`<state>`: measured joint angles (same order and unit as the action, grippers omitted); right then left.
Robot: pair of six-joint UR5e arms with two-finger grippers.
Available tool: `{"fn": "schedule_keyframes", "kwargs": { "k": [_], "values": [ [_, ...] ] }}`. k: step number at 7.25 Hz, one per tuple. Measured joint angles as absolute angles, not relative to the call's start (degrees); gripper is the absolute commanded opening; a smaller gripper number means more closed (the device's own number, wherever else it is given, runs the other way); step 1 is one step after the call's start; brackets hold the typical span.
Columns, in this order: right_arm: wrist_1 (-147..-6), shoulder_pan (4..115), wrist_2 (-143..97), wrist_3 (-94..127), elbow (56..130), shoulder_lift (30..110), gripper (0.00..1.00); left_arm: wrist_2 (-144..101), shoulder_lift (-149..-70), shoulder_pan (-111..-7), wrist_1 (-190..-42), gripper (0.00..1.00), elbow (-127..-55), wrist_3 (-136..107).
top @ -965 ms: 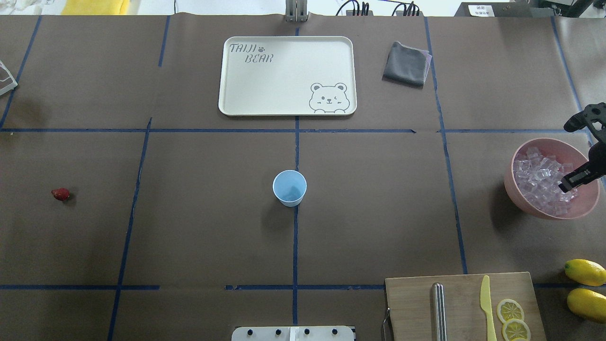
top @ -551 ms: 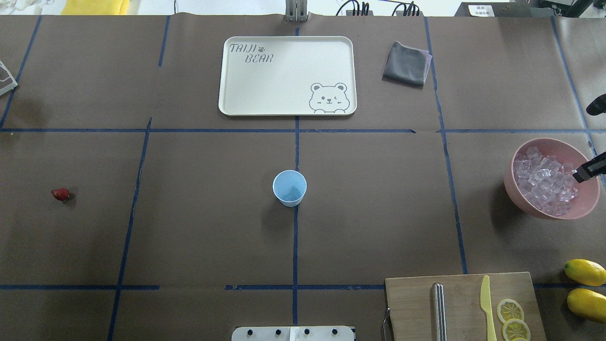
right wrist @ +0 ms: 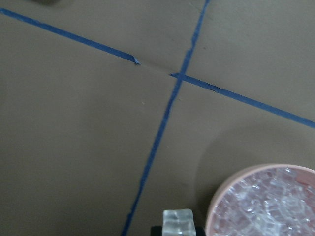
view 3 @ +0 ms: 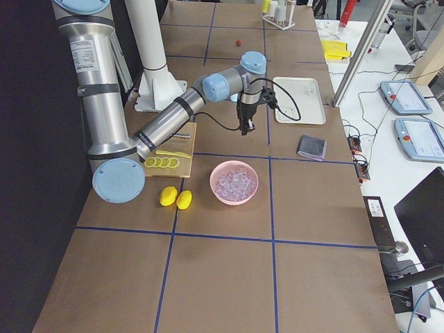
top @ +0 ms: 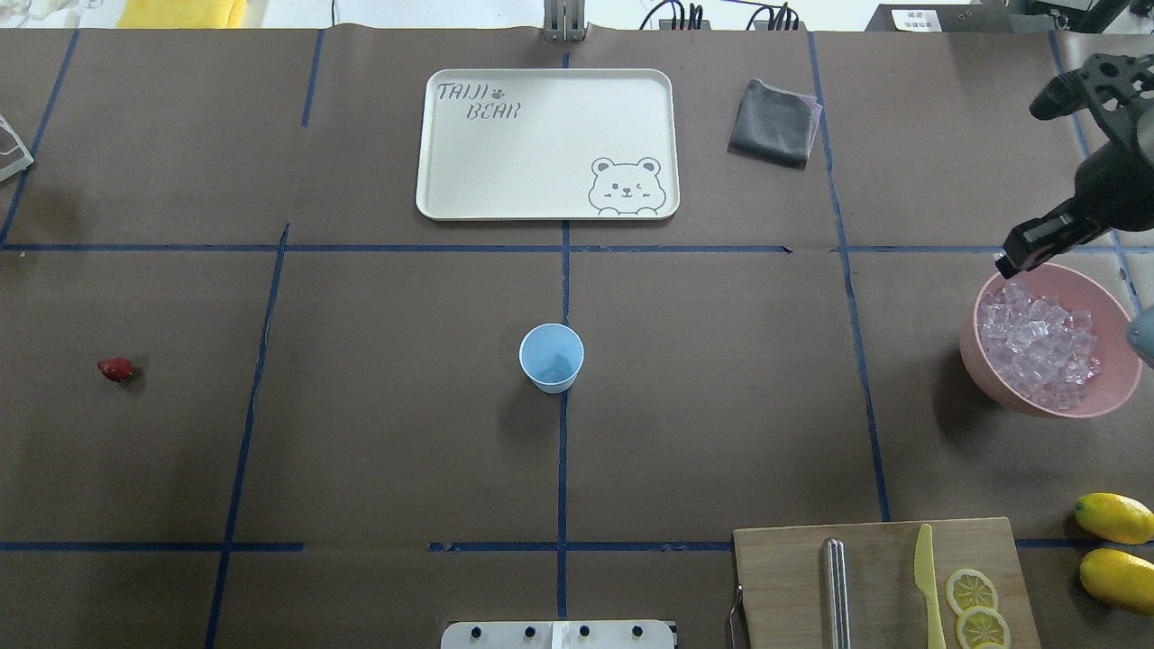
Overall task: Put ice and strawberries in cup
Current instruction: 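Carry the ice cube with the right gripper over the cup, then open the right gripper to drop the ice cube into the cup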
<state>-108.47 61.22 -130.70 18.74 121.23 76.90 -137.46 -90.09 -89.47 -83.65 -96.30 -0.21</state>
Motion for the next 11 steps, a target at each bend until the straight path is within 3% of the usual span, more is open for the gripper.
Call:
{"fn": "schedule_keyframes", "kwargs": {
  "k": [2,7,9,11],
  "values": [
    [-110.79,54.66,-130.25,32.60,117.13,63.69,0.00,-137.46,-90.14,-89.47,-83.60,1.00,-96.28,-0.32],
    [-110.21,38.31,-120.51,54.50,95.85,38.51,0.00,-137.45,-90.35,-89.39,-83.50,1.00,-96.24,-0.44],
    [-104.17,34.75,-117.84,58.77,86.70,33.83,0.00,-137.46,-90.35,-89.39,-83.50,1.00,-96.24,-0.44],
    [-100.39,32.54,-116.81,60.55,82.42,32.95,0.00,-137.46,-90.35,-89.39,-83.50,1.00,-96.18,-0.44]
  ]
}}
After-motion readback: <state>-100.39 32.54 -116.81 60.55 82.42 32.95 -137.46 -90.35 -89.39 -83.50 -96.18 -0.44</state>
